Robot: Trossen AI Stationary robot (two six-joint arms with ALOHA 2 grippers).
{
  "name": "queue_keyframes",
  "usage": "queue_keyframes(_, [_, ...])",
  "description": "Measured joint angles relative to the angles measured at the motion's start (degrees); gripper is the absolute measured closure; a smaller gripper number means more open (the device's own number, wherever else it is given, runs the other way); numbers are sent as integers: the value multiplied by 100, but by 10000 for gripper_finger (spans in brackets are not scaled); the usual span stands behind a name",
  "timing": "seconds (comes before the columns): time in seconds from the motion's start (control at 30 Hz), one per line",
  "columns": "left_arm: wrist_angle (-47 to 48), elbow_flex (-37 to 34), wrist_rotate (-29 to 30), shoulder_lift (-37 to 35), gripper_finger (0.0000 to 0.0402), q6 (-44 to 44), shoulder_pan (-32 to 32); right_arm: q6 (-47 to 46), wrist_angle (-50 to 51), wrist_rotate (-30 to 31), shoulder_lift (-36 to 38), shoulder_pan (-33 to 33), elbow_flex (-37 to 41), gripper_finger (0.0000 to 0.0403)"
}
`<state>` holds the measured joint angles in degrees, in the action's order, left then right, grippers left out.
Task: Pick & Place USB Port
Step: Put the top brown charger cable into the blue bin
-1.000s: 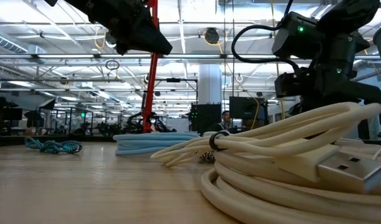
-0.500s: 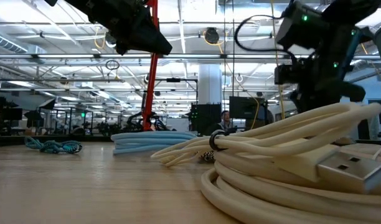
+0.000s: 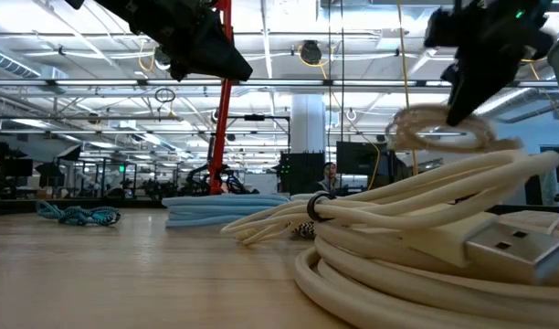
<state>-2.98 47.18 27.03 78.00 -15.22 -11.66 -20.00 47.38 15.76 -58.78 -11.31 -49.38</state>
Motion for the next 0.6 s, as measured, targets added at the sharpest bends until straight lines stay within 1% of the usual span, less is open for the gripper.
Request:
queue_keyframes(0.17, [11,0,0,0,341,-15,0,-635,78,-613,354,-738,-90,367])
queue_keyframes(0.33, [68,0,0,0,341,-70,0,-1523,349,-1008,419,-1716,-90,366])
queue_keyframes(0.47, [72,0,0,0,341,-144,0,-2154,405,-978,417,-2549,-90,374])
queue_keyframes(0.6, [72,0,0,0,341,-183,-10,-2653,362,-563,412,-3217,-95,374])
